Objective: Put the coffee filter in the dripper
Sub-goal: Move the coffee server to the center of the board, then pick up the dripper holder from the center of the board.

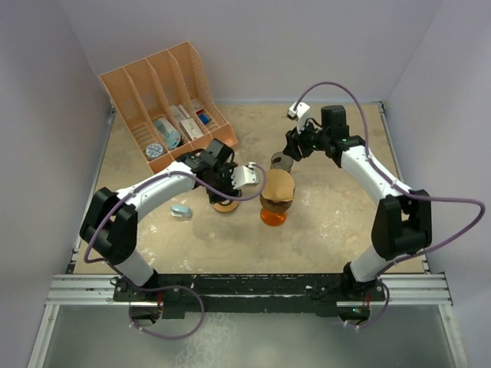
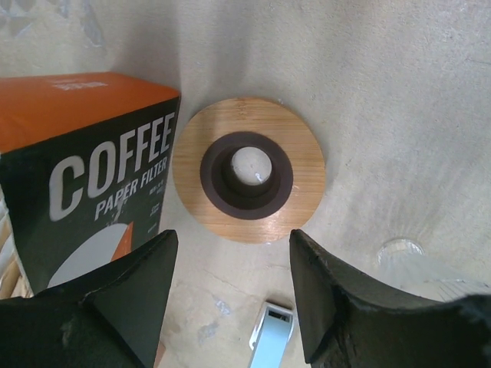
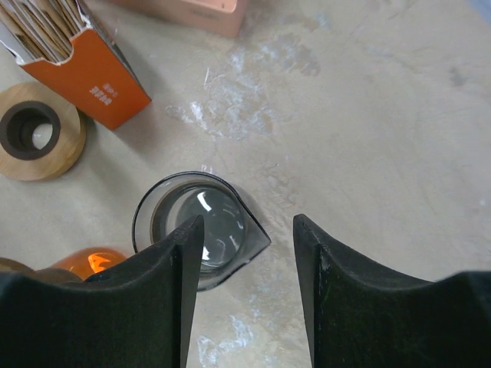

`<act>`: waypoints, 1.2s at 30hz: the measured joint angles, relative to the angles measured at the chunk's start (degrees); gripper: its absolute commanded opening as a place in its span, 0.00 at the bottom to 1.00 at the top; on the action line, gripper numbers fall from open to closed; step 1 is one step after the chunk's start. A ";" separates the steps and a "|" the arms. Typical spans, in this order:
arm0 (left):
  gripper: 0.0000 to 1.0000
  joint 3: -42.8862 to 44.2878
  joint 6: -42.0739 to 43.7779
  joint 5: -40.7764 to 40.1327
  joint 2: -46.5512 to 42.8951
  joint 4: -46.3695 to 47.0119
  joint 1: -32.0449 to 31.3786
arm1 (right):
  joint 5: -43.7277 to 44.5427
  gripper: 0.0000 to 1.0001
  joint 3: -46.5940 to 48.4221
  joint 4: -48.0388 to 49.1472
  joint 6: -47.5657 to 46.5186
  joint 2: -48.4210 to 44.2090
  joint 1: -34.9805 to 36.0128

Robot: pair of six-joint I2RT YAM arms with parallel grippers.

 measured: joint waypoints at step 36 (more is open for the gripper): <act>0.62 -6.58 -15.82 -7.80 6.64 14.78 4.13 | 0.39 0.60 -8.20 4.00 1.29 -11.85 -5.33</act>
